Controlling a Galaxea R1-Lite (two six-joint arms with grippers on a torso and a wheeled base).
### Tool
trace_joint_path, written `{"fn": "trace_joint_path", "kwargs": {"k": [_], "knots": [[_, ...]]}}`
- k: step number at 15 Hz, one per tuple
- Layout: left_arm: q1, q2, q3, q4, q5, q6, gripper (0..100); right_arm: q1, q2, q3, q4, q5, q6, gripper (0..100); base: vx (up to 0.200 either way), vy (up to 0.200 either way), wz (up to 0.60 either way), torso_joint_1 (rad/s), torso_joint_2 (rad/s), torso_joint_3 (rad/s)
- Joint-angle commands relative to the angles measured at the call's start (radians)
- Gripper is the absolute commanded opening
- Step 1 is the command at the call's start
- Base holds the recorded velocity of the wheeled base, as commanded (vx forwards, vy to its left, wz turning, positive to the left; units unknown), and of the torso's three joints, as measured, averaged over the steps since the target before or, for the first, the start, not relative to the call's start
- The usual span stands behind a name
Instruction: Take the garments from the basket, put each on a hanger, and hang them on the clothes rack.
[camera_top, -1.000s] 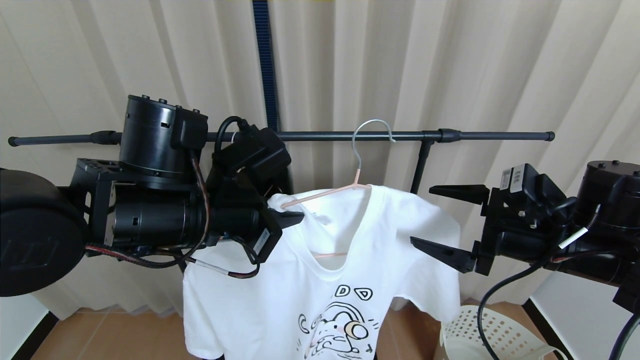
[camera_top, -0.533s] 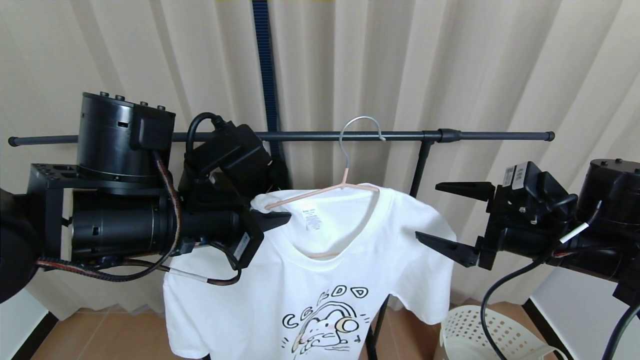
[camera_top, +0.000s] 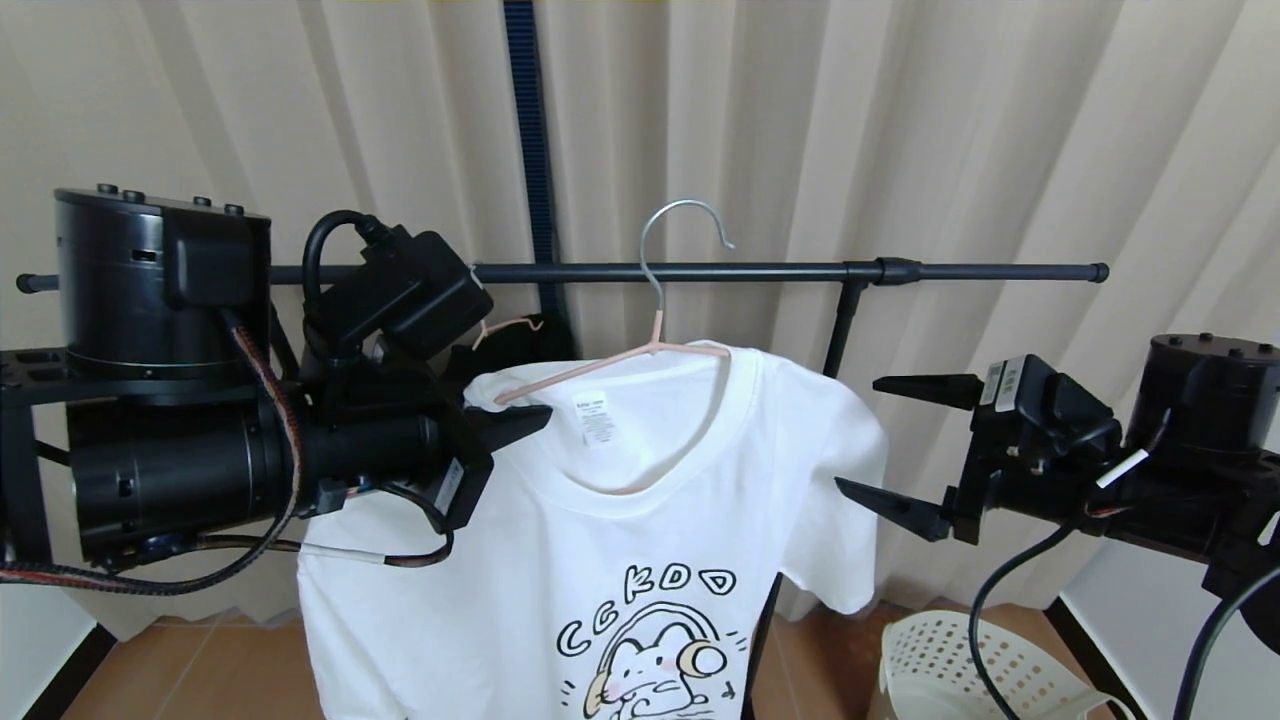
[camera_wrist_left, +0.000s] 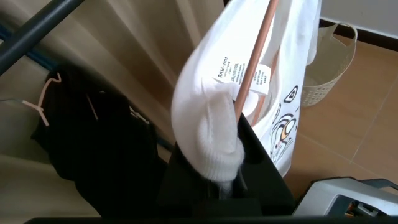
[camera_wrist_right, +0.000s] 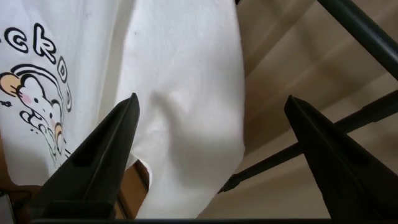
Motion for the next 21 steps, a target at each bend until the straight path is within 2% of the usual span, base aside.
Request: {"fn": "trace_joint_path", "kwargs": {"k": [1, 8, 9, 21], "knots": [[0.005, -0.032, 0.014, -0.001, 0.000, 0.000, 0, -0.009, 0.057, -0.011, -0.001, -0.001, -0.010, 100, 0.000, 0.000, 0.00, 0.000, 0.00, 0.000], [0.022, -0.061, 0.022, -0.001, 0.001, -0.002, 0, -0.043, 0.123, -0.033, -0.002, -0.001, -0.084, 100, 0.000, 0.000, 0.00, 0.000, 0.00, 0.000], [0.022, -0.061, 0.025, -0.001, 0.001, -0.002, 0, -0.043, 0.122, -0.033, -0.004, -0.001, -0.084, 0, 0.000, 0.000, 0.00, 0.000, 0.00, 0.000], [0.050, -0.093, 0.036, -0.001, 0.000, -0.016, 0, -0.130, 0.177, -0.106, -0.001, -0.004, -0.076, 0, 0.000, 0.000, 0.00, 0.000, 0.00, 0.000]]}}
